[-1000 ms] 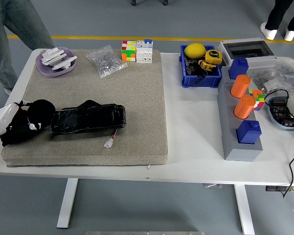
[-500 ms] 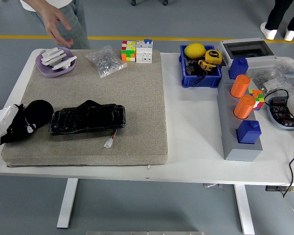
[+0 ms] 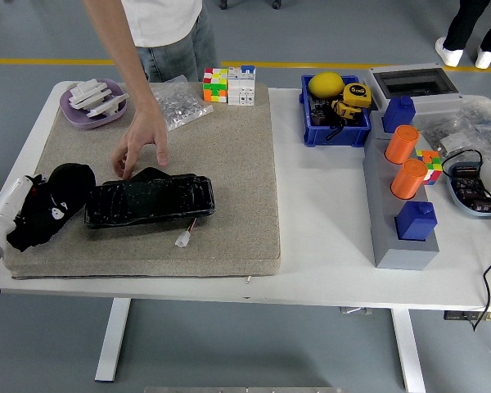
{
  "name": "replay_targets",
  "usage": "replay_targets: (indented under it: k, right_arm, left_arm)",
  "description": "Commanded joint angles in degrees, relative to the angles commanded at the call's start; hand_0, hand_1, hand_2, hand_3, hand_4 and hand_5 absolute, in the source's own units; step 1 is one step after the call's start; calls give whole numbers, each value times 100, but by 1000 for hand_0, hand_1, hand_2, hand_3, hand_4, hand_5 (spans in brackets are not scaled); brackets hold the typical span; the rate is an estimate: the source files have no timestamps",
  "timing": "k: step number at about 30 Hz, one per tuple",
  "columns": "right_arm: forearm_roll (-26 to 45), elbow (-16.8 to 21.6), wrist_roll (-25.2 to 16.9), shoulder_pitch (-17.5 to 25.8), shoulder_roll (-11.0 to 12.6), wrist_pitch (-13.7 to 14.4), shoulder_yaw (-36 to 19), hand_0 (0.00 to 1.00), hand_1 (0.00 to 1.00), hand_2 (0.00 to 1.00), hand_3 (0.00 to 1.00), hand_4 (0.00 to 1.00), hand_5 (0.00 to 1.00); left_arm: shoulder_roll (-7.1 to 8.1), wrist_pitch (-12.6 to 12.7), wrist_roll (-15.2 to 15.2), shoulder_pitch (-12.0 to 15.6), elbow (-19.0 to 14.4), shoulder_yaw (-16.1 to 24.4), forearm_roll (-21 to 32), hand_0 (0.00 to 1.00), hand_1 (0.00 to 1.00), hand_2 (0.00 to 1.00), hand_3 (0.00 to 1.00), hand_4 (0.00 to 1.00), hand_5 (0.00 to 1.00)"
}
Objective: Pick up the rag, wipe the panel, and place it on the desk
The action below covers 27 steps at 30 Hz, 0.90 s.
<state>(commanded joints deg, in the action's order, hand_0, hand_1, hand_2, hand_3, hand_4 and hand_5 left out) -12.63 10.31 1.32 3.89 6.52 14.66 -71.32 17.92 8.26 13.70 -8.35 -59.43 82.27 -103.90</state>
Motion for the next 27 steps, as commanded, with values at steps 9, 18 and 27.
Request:
replay_targets:
  k: [9, 18, 27]
  right_arm:
    - [-154, 0, 2, 1, -2, -7, -152, 810, 673, 679, 594, 982, 454]
    - [-256, 0, 8, -3, 21, 4, -242, 810, 673, 680, 594, 982, 453]
    - [-249, 0, 5, -3, 15, -13, -227, 811, 673, 680, 594, 981, 453]
  left_arm:
    - [-239, 33, -156, 290, -1125, -49, -74, 251, 258, 535, 490, 416, 2]
    - [-316, 96, -261, 312, -1208, -79, -294, 251, 256, 536, 493, 435, 2]
    - [-318, 113, -354, 356, -1320, -50, -396, 249, 255, 537, 498, 480, 2]
